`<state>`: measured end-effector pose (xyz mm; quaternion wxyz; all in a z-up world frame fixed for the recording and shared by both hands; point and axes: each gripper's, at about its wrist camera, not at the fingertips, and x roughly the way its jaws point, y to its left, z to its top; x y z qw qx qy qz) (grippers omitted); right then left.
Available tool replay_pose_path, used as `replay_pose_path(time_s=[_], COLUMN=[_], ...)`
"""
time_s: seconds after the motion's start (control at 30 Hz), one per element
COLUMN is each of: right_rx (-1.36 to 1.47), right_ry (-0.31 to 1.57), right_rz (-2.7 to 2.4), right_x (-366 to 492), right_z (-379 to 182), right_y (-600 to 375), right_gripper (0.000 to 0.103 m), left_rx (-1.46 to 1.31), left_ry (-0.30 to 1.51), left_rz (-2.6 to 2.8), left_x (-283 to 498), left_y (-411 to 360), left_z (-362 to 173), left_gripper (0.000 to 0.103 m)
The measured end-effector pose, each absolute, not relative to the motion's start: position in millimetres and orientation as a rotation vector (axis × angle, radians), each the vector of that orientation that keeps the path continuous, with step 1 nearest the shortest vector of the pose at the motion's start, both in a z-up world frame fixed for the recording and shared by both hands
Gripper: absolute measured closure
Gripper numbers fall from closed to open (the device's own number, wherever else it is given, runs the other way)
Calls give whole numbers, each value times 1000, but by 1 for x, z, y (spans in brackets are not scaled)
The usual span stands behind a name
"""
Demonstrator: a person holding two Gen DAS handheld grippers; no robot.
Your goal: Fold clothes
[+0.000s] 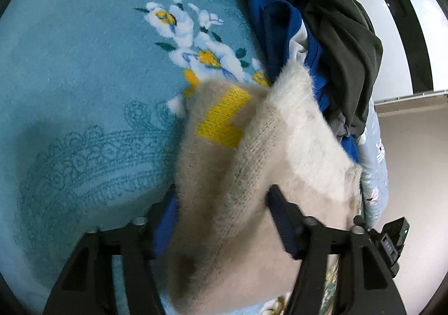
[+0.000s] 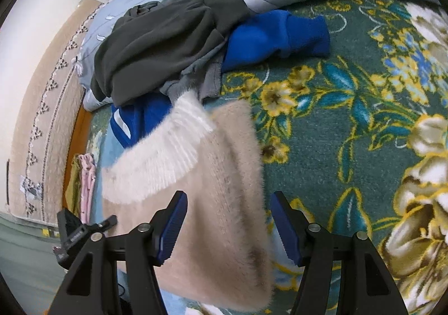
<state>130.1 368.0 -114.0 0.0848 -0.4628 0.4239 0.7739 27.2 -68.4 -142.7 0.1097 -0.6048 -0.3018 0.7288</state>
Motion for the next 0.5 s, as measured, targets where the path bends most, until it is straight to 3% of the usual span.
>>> replay_pose_path(time_s=[0.13, 0.5], right_rx=[-1361, -1423], right_ry=[1401, 1544], right_rz=[2279, 2245], right_x=[135, 123], right_z=[-126, -157], right_y=[374, 379], right_gripper=[25, 23], left_rx=[-1771, -1771], left_ry=[-843, -863], left_rz=[2170, 2171], left_x=[27, 24], left_y=[-65, -62], left_z=[-139, -140], left_gripper=[56, 56])
